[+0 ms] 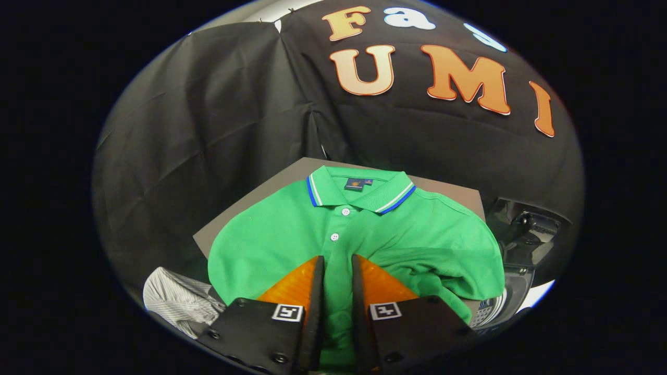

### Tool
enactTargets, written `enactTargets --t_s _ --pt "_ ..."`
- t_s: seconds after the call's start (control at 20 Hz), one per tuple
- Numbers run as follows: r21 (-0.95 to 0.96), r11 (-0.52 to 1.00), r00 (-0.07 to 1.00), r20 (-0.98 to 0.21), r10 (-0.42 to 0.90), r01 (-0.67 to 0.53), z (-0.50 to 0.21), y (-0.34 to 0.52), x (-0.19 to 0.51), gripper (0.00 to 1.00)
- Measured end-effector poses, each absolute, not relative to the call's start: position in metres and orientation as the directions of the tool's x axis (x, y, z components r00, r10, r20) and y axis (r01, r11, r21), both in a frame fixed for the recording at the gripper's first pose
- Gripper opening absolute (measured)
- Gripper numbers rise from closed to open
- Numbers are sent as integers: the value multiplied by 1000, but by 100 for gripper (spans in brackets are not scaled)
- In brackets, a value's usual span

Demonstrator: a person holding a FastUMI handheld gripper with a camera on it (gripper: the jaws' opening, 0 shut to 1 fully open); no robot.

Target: Put the clothes into the washing machine and then close the washing machine lid.

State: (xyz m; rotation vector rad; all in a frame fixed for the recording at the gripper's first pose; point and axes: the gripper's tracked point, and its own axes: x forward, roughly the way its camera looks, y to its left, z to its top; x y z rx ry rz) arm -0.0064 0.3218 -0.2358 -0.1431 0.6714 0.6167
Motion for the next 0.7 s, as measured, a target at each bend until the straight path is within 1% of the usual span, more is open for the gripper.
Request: enactTargets --t_s 0.05,0.1,0.15,0.2,0.3,0.4,0.7 --pt "92 811 606 -617 502 -578 -234 321 -7 30" --pt "115 822 619 -602 504 -557 -234 322 -1 24" --pt "135 815 597 -615 515 -564 -233 320 -4 17" --pt "154 823 599 -615 513 -547 -231 319 -3 9" --pt "160 827 598 -618 509 -538 -229 317 -2 9" --pt "155 825 618 -591 519 -544 -214 317 -3 8" --pt "163 794 642 -506 577 -585 -142 315 -5 8"
